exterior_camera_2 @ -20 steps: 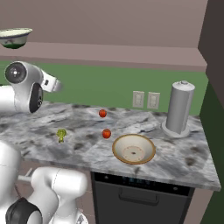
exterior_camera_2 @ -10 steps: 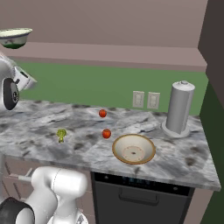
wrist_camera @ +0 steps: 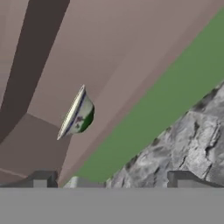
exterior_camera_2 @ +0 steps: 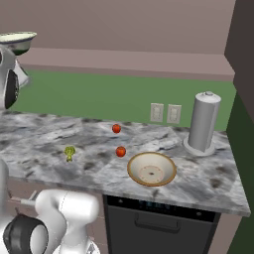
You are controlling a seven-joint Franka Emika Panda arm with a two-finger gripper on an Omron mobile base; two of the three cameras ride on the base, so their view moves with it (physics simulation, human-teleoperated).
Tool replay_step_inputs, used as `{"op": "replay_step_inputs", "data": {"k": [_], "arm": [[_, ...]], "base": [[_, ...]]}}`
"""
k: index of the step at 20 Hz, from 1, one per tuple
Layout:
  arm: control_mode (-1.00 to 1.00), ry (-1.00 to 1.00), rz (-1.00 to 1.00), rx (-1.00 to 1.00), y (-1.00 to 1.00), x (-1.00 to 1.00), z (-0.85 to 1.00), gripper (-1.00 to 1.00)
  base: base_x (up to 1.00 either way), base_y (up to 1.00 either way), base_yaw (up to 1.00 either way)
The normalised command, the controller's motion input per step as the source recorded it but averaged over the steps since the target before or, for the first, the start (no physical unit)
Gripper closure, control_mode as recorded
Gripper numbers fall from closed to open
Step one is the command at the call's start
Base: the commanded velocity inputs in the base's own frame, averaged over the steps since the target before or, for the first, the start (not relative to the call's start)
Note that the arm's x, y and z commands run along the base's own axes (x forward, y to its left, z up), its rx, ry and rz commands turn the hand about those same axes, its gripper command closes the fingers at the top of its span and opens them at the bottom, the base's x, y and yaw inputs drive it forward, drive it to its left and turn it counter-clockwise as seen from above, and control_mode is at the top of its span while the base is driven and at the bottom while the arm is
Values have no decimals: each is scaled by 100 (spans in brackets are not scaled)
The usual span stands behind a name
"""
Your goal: Pick both bowls and place them on the counter. Then place the apple in one bowl and place the broccoli in the other bowl.
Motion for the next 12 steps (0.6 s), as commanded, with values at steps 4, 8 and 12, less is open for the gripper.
{"op": "replay_step_inputs", "data": {"k": [4, 8, 12], "arm": [[-100, 14, 21, 31, 6, 10, 29, -100], [-100, 16, 14, 24, 27, 18, 26, -100], [-100, 11, 6, 7, 33, 23, 2, -100]], "base": [[0, 0, 0], [0, 0, 0], [0, 0, 0]]}}
